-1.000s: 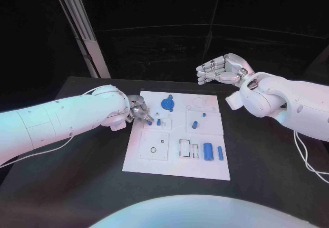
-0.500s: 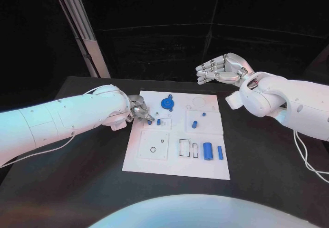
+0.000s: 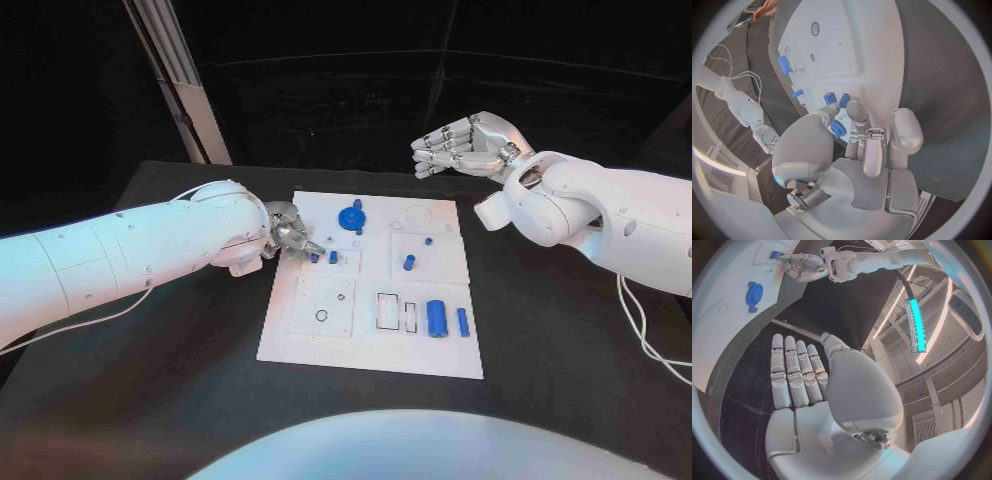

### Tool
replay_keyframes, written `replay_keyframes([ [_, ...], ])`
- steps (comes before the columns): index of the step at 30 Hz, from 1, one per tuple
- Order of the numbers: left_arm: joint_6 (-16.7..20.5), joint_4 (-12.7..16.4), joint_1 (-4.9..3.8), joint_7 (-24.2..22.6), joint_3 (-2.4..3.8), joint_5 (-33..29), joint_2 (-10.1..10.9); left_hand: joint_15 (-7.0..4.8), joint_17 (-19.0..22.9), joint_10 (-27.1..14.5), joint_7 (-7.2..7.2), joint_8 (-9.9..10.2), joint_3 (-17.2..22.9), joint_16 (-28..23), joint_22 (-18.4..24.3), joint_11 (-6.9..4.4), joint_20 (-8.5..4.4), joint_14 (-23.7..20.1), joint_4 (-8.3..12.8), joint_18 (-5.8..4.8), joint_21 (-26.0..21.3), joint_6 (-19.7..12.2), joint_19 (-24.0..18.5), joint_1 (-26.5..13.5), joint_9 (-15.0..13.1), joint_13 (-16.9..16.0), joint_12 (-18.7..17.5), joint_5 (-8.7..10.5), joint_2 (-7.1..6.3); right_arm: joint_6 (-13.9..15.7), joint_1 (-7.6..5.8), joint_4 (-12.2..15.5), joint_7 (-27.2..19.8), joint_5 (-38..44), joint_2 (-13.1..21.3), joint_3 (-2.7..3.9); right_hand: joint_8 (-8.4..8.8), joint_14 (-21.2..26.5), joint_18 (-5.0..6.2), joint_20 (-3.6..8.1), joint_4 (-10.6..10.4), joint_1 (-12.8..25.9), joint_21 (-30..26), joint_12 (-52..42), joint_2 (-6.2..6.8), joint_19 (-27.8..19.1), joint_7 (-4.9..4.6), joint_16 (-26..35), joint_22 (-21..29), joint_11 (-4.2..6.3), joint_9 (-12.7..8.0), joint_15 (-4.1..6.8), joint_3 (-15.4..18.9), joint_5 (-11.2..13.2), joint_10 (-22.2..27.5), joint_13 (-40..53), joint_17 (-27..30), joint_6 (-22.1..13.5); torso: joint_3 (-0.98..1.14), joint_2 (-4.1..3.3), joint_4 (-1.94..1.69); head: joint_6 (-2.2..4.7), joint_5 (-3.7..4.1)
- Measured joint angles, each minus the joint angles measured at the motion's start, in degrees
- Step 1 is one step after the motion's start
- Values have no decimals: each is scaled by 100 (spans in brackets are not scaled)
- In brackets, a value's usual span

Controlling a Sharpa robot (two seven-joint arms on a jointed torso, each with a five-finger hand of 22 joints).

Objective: Assemble the parts on the task board

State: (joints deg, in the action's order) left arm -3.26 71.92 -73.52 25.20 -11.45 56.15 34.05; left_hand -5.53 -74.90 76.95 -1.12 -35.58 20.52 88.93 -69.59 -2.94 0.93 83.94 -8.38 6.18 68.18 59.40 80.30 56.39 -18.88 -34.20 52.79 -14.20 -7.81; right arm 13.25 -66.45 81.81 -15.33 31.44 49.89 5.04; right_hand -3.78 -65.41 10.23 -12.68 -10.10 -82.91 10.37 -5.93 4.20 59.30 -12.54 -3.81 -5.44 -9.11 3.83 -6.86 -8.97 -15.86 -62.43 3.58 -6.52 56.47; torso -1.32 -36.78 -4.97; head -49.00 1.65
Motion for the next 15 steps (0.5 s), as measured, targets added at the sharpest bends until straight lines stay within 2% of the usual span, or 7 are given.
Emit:
replay_keyframes([
  [3,116,5,4,-12,-2,-1,32,0,0,-267,-71,79,-324,-116,242,65,-10,0,-167,0,-271,-76,-101,-89,26,452,-377,23,-89,-1,0,-2,1,0,-2,0,0,0,0,0,0,0,0,0,0,0,0,0,0,0,0,0,0,0,0,0,0,0,0,0,-1,4,0],
  [5,251,4,5,-36,-2,-24,61,29,0,-555,-152,156,-600,-274,538,144,27,5,-304,0,-621,-289,-276,-89,40,652,-645,119,-89,-5,0,-3,1,0,-3,0,0,0,0,0,0,0,0,0,0,0,-20,0,0,0,0,0,0,0,0,0,6,-21,0,2,-2,4,0],
  [9,532,0,3,-107,0,-123,116,149,0,-841,-311,321,-929,-307,693,287,109,1,-519,0,-813,-647,-358,36,155,811,-915,147,12,-6,0,-5,2,0,-4,0,0,0,0,0,0,0,0,0,0,0,-20,0,0,0,0,0,0,0,0,0,6,-21,1,3,-2,5,3],
  [12,736,15,3,-211,0,-288,158,177,0,-879,-369,333,-1215,-315,760,325,162,11,-713,1,-890,-767,-368,243,154,883,-954,173,58,-8,0,-7,2,0,-4,0,0,0,0,0,0,0,0,0,0,0,-20,0,0,0,0,0,0,0,0,0,6,-20,2,2,-2,9,8],
  [14,847,30,3,-309,-2,-418,182,189,0,-879,-378,333,-1309,-340,812,325,174,0,-771,93,-957,-793,-379,262,167,903,-954,173,67,-8,0,-8,2,0,-4,0,0,0,0,0,0,0,0,0,0,0,-20,0,-1,0,0,0,0,0,0,0,6,-20,2,1,-2,10,10],
  [15,900,37,3,-374,-2,-490,193,214,0,-913,-410,333,-1377,-380,882,359,206,9,-793,93,-1044,-825,-412,317,173,916,-981,173,83,-9,0,-9,2,0,-5,0,0,0,0,0,0,0,0,0,0,0,-20,0,0,0,0,0,0,0,0,0,6,-21,2,0,-2,10,13],
])
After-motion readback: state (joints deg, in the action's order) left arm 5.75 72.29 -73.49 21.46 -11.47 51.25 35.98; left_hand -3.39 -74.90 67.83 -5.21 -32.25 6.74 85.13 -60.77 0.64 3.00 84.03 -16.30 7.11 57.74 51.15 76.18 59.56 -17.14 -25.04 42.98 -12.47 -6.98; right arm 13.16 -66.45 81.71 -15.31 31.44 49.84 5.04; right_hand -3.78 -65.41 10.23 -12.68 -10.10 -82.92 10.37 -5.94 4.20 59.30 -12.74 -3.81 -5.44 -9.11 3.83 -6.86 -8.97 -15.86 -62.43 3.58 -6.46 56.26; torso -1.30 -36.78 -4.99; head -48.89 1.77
